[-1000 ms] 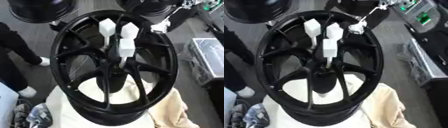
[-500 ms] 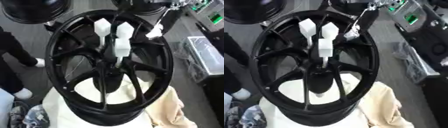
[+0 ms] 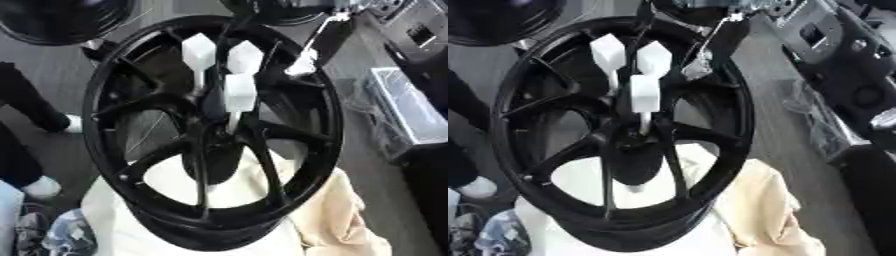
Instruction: Pull the pin out of the wheel hub.
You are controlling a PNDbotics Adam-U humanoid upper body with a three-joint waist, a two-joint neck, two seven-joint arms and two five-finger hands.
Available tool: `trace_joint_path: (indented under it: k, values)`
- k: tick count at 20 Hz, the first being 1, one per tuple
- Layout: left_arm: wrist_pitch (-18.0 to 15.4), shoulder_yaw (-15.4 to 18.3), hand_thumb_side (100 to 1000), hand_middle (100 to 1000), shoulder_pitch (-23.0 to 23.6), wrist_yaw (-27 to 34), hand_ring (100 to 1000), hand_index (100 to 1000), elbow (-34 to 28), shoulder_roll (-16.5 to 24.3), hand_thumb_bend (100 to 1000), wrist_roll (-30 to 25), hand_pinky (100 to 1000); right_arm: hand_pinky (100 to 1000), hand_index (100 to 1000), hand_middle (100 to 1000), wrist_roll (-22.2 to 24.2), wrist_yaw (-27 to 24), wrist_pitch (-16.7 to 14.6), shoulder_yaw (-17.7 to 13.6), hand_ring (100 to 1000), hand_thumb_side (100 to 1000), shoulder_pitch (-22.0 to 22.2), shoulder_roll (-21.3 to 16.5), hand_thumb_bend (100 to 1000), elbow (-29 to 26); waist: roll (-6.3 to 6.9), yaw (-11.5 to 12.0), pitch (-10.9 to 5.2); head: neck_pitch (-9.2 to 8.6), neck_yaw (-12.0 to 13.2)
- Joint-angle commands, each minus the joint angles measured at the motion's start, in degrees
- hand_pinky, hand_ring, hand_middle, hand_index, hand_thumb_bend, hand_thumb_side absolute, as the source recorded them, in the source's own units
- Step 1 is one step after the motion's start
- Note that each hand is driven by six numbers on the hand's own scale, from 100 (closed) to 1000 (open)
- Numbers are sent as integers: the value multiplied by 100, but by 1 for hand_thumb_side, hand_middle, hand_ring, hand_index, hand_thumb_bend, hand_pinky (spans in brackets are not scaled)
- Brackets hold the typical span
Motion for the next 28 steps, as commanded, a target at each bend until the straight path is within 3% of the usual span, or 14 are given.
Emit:
trace_joint_path:
  k: [1, 18, 28]
  values:
    - [14, 56, 916, 755, -60, 24, 727, 755, -57, 174, 230, 19, 643, 889, 836, 765, 1351, 52, -1338, -109, 786, 588, -105, -162, 438, 14, 24, 6, -50, 32, -30]
    - [44, 55, 924, 755, -60, 57, 727, 754, -45, 135, 229, 28, 641, 885, 828, 752, 1351, -108, -968, -234, 770, 514, -107, -173, 361, 41, 37, 81, 79, 32, -147]
    - [32, 88, 931, 755, -43, 93, 719, 753, -47, 109, 228, 88, 640, 887, 825, 745, 1351, 30, -952, -236, 765, 506, -67, -167, 357, 133, 18, 185, 206, 32, -248]
